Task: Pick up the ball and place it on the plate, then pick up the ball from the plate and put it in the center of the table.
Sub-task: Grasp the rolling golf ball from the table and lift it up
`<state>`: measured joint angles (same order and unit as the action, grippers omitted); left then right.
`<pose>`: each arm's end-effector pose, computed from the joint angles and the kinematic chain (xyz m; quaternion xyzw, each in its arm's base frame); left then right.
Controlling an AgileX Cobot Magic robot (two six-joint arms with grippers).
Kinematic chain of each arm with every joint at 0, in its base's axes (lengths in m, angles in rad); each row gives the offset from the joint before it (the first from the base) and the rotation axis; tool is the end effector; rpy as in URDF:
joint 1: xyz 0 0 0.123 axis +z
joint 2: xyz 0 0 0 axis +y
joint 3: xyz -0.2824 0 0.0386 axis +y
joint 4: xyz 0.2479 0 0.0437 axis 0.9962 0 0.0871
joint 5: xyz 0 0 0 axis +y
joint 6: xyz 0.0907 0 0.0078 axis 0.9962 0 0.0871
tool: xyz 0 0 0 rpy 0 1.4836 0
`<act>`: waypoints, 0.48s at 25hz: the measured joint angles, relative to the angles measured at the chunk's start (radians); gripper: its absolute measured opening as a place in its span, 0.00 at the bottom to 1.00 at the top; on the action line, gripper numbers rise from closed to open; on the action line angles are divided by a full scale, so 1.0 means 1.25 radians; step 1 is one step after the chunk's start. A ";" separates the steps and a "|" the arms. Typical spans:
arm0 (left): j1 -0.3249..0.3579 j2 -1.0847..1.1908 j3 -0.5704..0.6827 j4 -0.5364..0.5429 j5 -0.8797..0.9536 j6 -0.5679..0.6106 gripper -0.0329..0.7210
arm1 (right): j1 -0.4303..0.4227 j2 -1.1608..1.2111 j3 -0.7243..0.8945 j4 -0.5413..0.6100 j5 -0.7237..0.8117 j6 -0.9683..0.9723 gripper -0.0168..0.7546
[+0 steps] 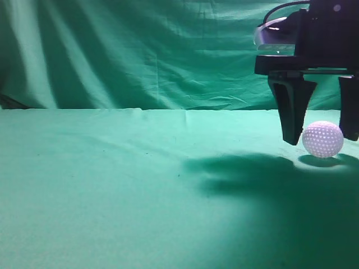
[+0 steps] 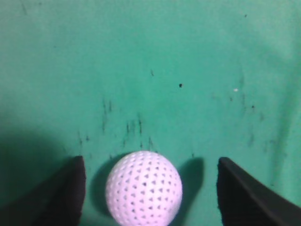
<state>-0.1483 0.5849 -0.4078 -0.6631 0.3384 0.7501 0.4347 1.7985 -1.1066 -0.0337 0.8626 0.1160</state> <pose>0.1168 -0.0363 0.2789 0.1654 0.8033 -0.0939 0.5644 0.2998 0.1366 0.1744 -0.1686 0.9842 0.0012 0.0534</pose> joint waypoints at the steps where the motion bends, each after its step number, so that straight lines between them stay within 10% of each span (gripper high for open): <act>1: 0.000 0.000 0.000 0.000 0.000 0.000 0.04 | 0.000 0.001 0.000 0.006 -0.002 -0.003 0.75; 6: 0.000 0.000 0.000 0.000 0.000 0.000 0.04 | 0.000 0.003 -0.001 0.017 -0.003 -0.013 0.43; 12: 0.000 0.000 0.000 0.000 0.000 0.000 0.04 | 0.002 0.004 -0.018 0.019 0.004 -0.014 0.44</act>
<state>-0.1483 0.5849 -0.4078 -0.6631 0.3384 0.7501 0.4367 1.8033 -1.1287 -0.0105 0.8680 0.0988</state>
